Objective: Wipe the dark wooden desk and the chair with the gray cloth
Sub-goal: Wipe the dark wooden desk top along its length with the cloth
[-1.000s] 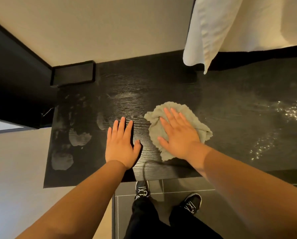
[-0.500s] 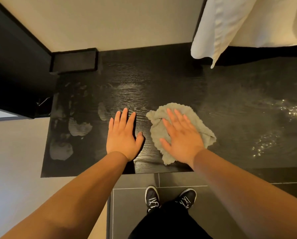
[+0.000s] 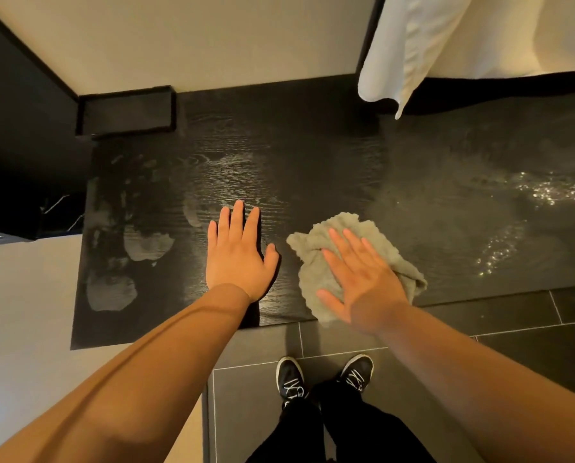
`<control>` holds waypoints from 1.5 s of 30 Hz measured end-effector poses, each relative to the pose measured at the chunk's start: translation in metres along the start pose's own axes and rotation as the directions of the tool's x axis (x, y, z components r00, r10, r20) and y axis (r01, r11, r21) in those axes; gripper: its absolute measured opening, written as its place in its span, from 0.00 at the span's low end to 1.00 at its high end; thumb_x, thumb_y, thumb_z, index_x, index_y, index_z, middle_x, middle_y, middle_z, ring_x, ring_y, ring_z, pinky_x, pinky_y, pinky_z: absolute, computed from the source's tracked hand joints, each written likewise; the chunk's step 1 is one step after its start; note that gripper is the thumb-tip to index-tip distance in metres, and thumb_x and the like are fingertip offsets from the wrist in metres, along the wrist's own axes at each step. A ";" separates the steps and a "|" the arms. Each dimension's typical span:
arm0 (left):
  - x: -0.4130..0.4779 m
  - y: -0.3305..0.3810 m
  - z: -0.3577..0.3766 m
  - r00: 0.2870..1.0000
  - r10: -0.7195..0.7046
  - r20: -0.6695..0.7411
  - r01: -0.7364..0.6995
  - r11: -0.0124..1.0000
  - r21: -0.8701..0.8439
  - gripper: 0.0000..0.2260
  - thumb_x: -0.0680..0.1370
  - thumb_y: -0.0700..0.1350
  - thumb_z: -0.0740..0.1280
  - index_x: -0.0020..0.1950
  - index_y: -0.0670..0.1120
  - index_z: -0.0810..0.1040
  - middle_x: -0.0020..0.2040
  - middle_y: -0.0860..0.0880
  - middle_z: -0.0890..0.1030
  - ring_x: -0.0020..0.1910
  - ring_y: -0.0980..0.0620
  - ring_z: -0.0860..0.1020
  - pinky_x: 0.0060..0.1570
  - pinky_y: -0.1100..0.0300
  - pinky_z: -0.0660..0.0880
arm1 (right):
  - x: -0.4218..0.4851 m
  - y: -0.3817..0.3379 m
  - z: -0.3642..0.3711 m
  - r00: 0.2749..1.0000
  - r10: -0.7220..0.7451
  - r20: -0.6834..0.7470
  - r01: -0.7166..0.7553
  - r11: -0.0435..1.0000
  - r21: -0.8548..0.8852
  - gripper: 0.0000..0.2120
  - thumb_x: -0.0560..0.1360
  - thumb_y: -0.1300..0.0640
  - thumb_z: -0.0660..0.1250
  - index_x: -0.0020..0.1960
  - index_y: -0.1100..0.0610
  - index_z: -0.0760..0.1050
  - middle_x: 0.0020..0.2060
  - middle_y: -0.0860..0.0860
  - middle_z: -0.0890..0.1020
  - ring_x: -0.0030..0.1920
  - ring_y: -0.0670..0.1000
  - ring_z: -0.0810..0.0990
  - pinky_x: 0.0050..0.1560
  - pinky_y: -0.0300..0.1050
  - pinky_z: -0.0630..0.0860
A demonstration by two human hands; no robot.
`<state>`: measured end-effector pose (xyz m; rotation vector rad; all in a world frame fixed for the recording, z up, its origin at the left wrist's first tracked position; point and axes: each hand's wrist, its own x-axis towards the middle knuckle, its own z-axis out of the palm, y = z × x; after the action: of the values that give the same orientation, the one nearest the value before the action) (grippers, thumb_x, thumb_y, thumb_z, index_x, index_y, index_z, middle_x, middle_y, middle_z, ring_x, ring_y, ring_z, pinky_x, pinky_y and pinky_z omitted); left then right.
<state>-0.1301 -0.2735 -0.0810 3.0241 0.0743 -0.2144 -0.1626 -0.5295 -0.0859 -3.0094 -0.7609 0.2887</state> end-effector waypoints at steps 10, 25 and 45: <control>-0.001 -0.003 0.001 1.000 0.009 0.005 -0.009 1.000 0.001 0.35 0.80 0.63 0.53 0.85 0.51 0.55 0.86 0.45 0.51 0.85 0.42 0.47 0.83 0.41 0.47 | 0.013 -0.053 0.002 0.987 -0.088 0.137 0.082 0.996 0.045 0.38 0.83 0.33 0.45 0.85 0.54 0.49 0.83 0.53 0.34 0.82 0.54 0.29 0.81 0.55 0.33; -0.002 -0.002 0.001 1.000 0.009 -0.009 -0.009 0.999 -0.031 0.35 0.80 0.63 0.51 0.85 0.51 0.55 0.86 0.45 0.50 0.85 0.42 0.46 0.83 0.41 0.46 | 0.004 -0.049 0.001 0.995 -0.042 0.090 0.035 0.996 0.079 0.36 0.83 0.34 0.46 0.84 0.53 0.53 0.84 0.54 0.38 0.84 0.54 0.34 0.83 0.56 0.40; -0.004 0.001 -0.005 1.000 0.001 -0.005 -0.002 1.000 -0.024 0.34 0.81 0.62 0.53 0.85 0.51 0.57 0.86 0.45 0.52 0.85 0.42 0.48 0.83 0.41 0.49 | -0.028 0.052 0.002 0.996 0.039 -0.085 -0.030 0.995 0.100 0.33 0.81 0.38 0.61 0.77 0.60 0.71 0.84 0.58 0.57 0.84 0.60 0.53 0.78 0.66 0.62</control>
<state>-0.1333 -0.2737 -0.0751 3.0013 0.0744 -0.2040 -0.1629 -0.5889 -0.0870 -2.9232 -0.6673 0.1885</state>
